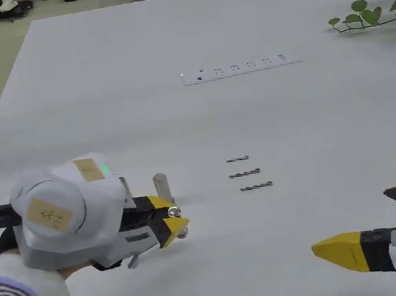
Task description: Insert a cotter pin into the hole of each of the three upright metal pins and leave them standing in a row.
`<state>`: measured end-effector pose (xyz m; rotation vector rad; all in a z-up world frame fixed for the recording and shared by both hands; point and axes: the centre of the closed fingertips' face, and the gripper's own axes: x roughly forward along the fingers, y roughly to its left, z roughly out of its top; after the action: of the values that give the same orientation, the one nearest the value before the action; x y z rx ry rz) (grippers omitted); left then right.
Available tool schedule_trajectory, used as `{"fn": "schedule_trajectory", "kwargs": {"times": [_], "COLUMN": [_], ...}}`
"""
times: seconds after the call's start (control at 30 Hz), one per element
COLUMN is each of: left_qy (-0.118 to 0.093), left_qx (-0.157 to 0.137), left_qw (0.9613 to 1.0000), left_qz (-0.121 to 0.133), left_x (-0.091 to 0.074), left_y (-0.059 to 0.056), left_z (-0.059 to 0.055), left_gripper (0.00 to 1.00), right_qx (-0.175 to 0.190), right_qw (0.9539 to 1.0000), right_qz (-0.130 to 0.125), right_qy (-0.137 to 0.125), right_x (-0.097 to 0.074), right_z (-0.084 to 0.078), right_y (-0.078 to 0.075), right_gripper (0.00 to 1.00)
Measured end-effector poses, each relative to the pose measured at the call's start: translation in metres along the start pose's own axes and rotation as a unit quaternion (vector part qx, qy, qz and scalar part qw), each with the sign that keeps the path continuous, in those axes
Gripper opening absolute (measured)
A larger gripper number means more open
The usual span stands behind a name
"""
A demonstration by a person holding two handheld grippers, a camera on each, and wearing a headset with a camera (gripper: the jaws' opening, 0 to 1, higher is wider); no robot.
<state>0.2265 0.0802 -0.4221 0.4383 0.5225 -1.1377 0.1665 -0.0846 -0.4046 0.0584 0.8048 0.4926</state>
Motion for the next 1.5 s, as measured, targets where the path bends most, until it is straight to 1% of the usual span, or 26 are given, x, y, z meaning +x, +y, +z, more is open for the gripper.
{"fn": "schedule_trajectory", "kwargs": {"times": [0.03, 0.07, 0.1, 0.13, 0.27, 0.33, 0.47, 0.63, 0.8, 0.93, 1.2, 1.33, 1.5], "left_qy": [-0.002, 0.0, 0.002, 0.003, -0.001, 0.003, 0.005, 0.017, 0.025, 0.032, 0.037, 0.037, 0.038], "left_qx": [0.002, 0.004, 0.007, 0.016, 0.021, 0.033, 0.031, 0.044, 0.053, 0.062, 0.065, 0.063, 0.068], "left_qw": [1.0, 0.9999, 0.9998, 0.9996, 0.999, 0.9983, 0.9979, 0.9966, 0.9954, 0.9946, 0.9944, 0.9945, 0.9939], "left_qz": [-0.009, -0.016, -0.019, -0.025, -0.04, -0.047, -0.057, -0.068, -0.075, -0.078, -0.075, -0.075, -0.078], "left_x": [0.001, 0.001, 0.002, 0.002, 0.002, 0.003, 0.006, 0.009, 0.012, 0.014, 0.018, 0.018, 0.019], "left_y": [-0.003, -0.006, -0.008, -0.01, -0.016, -0.02, -0.025, -0.033, -0.041, -0.044, -0.046, -0.047, -0.049], "left_z": [0.0, -0.001, -0.002, -0.002, -0.001, -0.002, -0.005, -0.011, -0.015, -0.019, -0.023, -0.024, -0.024], "left_gripper": [0.05, 0.05, 0.05, 0.05, 0.05, 0.05, 0.05, 0.05, 0.05, 0.05, 0.05, 0.05, 0.05], "right_qx": [0.001, 0.002, 0.002, -0.001, -0.014, -0.016, -0.01, -0.014, -0.009, -0.011, -0.015, -0.021, -0.024], "right_qw": [1.0, 1.0, 1.0, 1.0, 0.9999, 0.9998, 0.9999, 0.9998, 0.9999, 0.9999, 0.9998, 0.9997, 0.9996], "right_qz": [0.001, 0.003, 0.004, 0.004, 0.007, 0.009, 0.012, 0.012, 0.01, 0.011, 0.01, 0.011, 0.014], "right_qy": [-0.001, -0.001, 0.0, 0.001, 0.002, 0.001, -0.003, -0.001, -0.003, -0.006, -0.004, -0.003, -0.004], "right_x": [0.0, 0.0, 0.0, 0.0, -0.001, -0.001, 0.001, 0.001, 0.001, 0.0, 0.0, 0.0, 0.0], "right_z": [0.0, 0.0, 0.0, 0.0, 0.0, 0.001, 0.003, 0.003, 0.005, 0.006, 0.004, 0.004, 0.006], "right_y": [0.0, 0.001, 0.001, 0.001, 0.004, 0.005, 0.006, 0.006, 0.005, 0.006, 0.007, 0.008, 0.011], "right_gripper": [0.89, 0.89, 0.89, 0.89, 0.89, 0.89, 0.88, 0.88, 0.89, 0.89, 0.89, 0.91, 0.91]}}
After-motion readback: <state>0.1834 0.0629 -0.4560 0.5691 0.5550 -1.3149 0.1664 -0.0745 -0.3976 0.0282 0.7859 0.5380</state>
